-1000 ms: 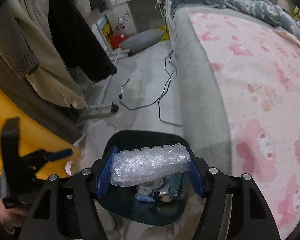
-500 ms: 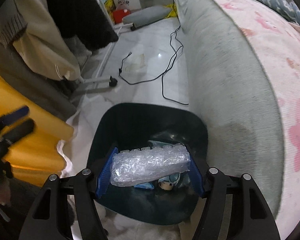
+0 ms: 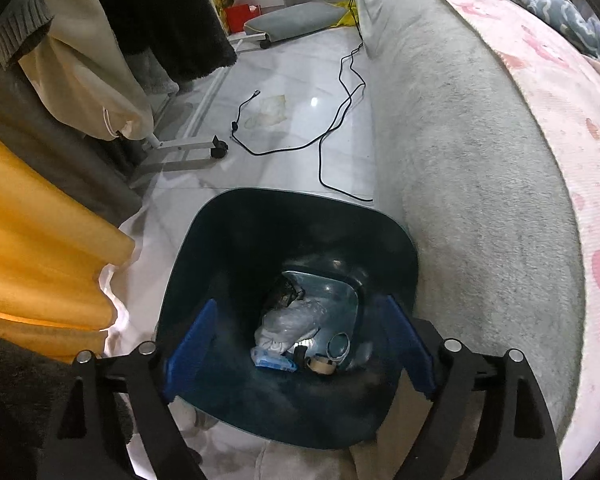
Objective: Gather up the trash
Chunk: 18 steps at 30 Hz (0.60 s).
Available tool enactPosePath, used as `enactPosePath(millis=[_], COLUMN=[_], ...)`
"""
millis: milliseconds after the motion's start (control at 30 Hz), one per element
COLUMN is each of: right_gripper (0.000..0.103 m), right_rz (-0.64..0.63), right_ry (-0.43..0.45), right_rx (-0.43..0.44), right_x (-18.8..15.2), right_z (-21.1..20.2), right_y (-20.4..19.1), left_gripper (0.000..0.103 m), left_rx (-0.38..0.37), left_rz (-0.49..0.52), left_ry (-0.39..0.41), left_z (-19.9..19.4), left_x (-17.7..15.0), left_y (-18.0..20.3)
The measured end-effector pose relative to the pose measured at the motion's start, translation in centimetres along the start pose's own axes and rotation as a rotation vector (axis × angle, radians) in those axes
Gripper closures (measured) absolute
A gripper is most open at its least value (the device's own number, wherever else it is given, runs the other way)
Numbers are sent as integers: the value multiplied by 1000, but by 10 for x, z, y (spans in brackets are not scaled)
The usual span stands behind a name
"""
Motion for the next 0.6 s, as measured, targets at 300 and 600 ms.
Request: enactPosePath(millis=[300,600], right_gripper=[10,4], right_rz=[-17,-29], right_ry=[149,367], right_rx=[-12,-116], right_x=[-2,-20], right_z=[-71,-179], right_y=[2,27], left_gripper=[3,3], left_rx=[31,23], left_rz=[-5,43], left_ry=[77,203], left_z=[-40,-77], left_x=[16,17], left_y=[27,71])
Point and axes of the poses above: each gripper's, at about its wrist camera, not at the fingertips, and z roughly the way its jaws point, y to its right, x to its top, the point moved 7 cm from there along z, roughly the way its jaws point, and after that the axes turned 1 degree about y, right-handed, at the moved point
